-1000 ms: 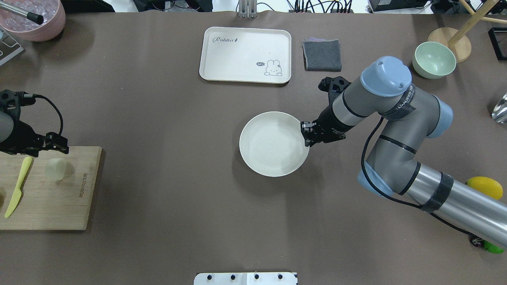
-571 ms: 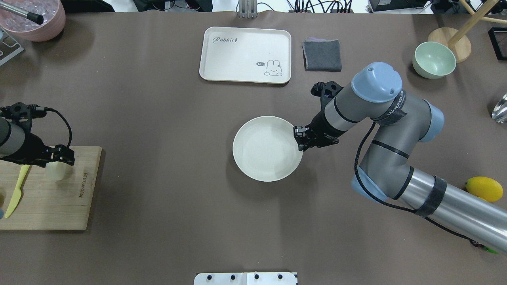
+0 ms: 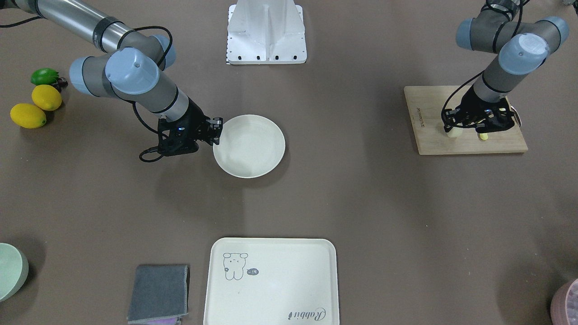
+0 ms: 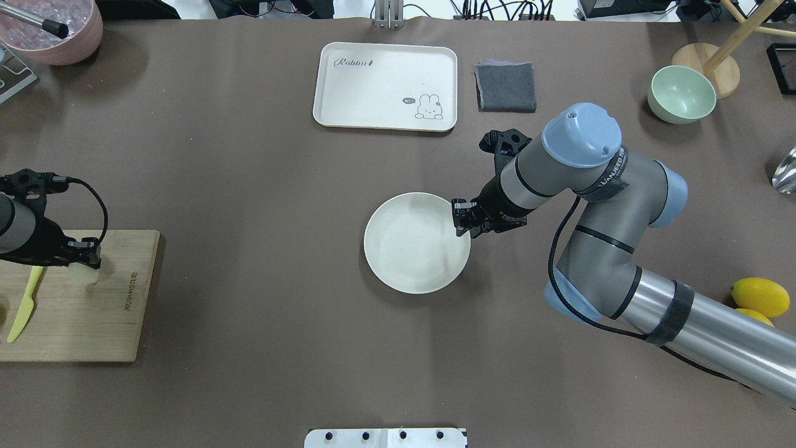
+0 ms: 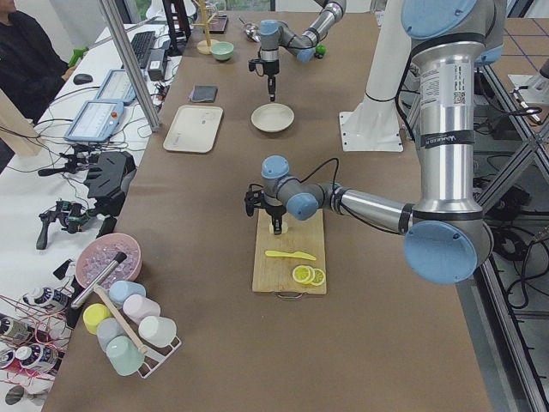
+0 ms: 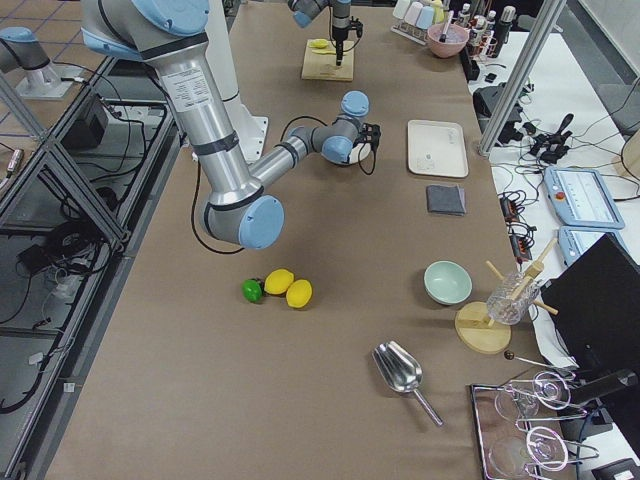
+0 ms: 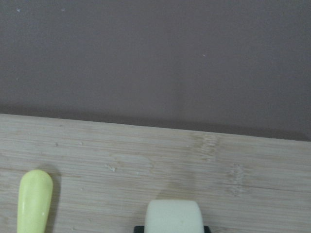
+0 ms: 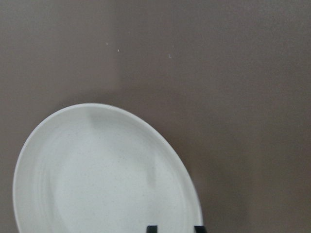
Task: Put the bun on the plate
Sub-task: 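Lift the bun with the left gripper while the right gripper releases the plate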
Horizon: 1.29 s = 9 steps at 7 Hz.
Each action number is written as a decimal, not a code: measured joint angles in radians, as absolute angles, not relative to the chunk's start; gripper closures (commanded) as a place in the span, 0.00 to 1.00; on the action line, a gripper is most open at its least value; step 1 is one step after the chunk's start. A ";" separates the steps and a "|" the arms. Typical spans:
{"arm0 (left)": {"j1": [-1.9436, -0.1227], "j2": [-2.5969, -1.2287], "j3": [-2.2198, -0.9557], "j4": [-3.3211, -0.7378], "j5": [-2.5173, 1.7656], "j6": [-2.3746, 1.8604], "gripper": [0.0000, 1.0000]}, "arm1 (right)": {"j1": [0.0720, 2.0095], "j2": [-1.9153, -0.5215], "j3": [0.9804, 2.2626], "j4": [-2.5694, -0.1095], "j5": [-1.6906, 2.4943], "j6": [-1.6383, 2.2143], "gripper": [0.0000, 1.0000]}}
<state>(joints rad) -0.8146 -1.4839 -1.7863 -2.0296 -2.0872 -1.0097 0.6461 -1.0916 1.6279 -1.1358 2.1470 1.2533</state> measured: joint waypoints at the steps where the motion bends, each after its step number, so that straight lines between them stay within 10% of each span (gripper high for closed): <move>1: -0.815 -1.492 -1.798 -2.022 -2.088 -1.011 0.65 | 0.654 -1.094 1.637 -1.136 2.133 1.258 0.00; 9: -0.651 -2.230 -1.624 -1.622 -2.031 -1.242 0.63 | 1.139 -1.535 1.675 -1.153 2.395 0.572 0.00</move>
